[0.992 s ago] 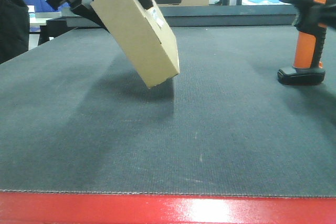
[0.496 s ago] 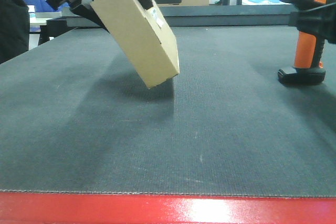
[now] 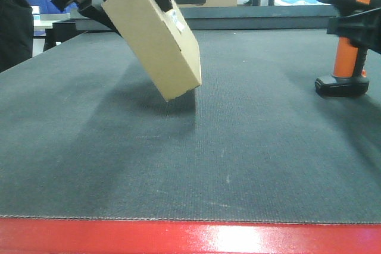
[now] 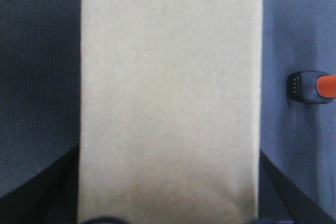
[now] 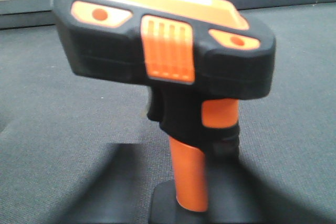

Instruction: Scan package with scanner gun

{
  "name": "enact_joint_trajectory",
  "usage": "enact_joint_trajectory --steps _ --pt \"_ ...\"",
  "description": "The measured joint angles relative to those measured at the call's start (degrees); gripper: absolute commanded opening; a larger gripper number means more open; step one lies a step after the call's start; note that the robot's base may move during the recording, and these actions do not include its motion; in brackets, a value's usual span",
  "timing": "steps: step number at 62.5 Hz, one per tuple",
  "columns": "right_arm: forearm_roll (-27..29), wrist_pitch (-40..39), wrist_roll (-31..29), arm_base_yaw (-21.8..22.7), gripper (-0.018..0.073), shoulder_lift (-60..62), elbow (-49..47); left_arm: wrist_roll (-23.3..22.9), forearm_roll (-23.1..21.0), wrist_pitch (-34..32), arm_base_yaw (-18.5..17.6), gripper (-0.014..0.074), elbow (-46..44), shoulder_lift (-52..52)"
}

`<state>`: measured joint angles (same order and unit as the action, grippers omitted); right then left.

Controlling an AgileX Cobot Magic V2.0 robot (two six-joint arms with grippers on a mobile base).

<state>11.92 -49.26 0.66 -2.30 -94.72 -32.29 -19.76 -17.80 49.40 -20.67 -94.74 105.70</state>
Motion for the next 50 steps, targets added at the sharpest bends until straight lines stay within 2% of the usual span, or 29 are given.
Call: enact_joint_trajectory --steps 2,20,50 --pt "0.12 0.00 0.00 0.00 0.0579 0.00 0.00 0.00 0.00 0.00 0.00 -0.0111 0.00 0.00" --pt "4.52 0.00 0.00 0.00 0.0568 0.00 0.00 0.00 0.00 0.33 0.00 -0.0111 0.00 0.00" --pt "4.63 -3.08 0.00 0.00 0.0568 -5.30 -3.50 0.00 0.11 1.22 0.00 -0.0111 0.00 0.00"
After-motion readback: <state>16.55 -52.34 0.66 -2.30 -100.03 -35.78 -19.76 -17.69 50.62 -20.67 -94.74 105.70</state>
